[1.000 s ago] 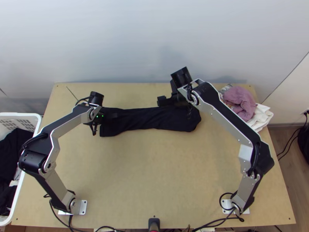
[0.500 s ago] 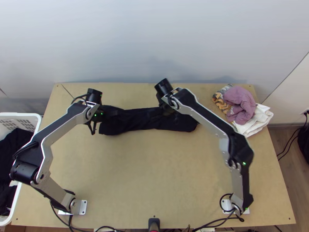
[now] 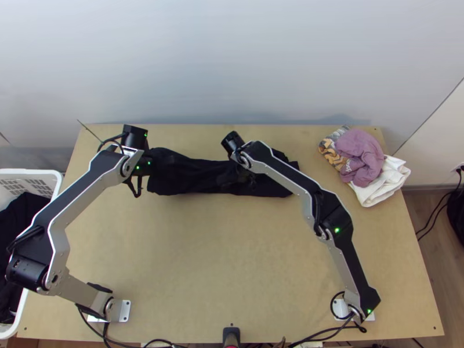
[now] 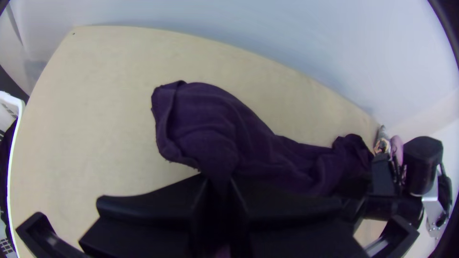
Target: Fold the t-shirt
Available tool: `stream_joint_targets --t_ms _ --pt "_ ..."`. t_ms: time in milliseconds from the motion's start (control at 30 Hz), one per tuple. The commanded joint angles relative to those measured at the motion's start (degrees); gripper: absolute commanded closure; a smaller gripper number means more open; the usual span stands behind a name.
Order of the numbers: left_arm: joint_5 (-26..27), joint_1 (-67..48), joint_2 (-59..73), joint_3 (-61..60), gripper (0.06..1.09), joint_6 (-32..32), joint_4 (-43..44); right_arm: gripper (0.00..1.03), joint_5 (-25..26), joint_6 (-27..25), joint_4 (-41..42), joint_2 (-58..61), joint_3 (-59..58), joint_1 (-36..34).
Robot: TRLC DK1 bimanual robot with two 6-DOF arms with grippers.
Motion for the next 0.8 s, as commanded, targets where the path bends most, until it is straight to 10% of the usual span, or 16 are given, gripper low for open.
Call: stream_joint_targets --t_ms 0,767 --pt "0.4 -0.3 -1.1 1.6 1.05 -1.0 -0.1 0.07 0.0 0.1 -2.3 2.8 0.7 0.0" --pt "8.1 18.7 -5.6 -2.7 1.05 5.8 -1.5 0.05 -8.0 0.8 -13.9 -24.9 8.5 -7.4"
